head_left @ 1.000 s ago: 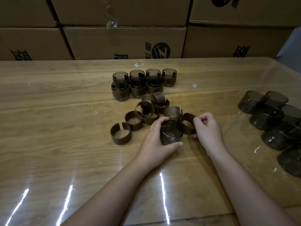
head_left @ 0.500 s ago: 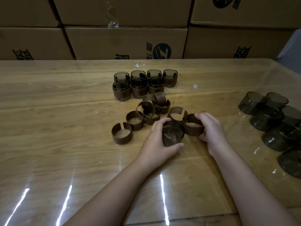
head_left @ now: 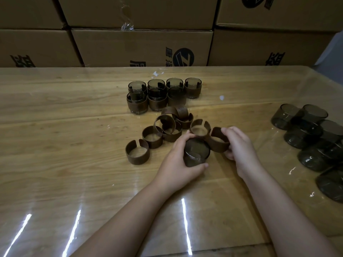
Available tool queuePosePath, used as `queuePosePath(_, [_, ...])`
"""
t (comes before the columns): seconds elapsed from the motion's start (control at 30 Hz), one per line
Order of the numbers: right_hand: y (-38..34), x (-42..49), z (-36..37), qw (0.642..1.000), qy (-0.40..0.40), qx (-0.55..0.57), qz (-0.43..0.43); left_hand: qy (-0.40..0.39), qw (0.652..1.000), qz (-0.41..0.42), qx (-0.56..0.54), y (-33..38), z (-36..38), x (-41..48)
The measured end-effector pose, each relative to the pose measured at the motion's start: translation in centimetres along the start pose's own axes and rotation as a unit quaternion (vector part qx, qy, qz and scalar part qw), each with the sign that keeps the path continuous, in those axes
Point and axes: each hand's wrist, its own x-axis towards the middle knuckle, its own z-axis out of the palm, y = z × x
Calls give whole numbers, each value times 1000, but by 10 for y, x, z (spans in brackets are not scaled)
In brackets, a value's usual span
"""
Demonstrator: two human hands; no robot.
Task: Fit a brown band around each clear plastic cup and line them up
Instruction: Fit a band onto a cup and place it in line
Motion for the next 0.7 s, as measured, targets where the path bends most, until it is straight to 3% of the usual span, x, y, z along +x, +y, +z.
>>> queuePosePath(0.23, [-2,-4,4,996,-33,84,-3,-3,1000,-1,22,-1,2,-1])
queuePosePath(0.4, [1,-13,14,993,-105,50,-37,-9,999,-8,33,0,-3,0])
queuePosePath(0.7, [4,-34,30,971,-84,32,-221,-9,993,-18,-119,3,-7,-5])
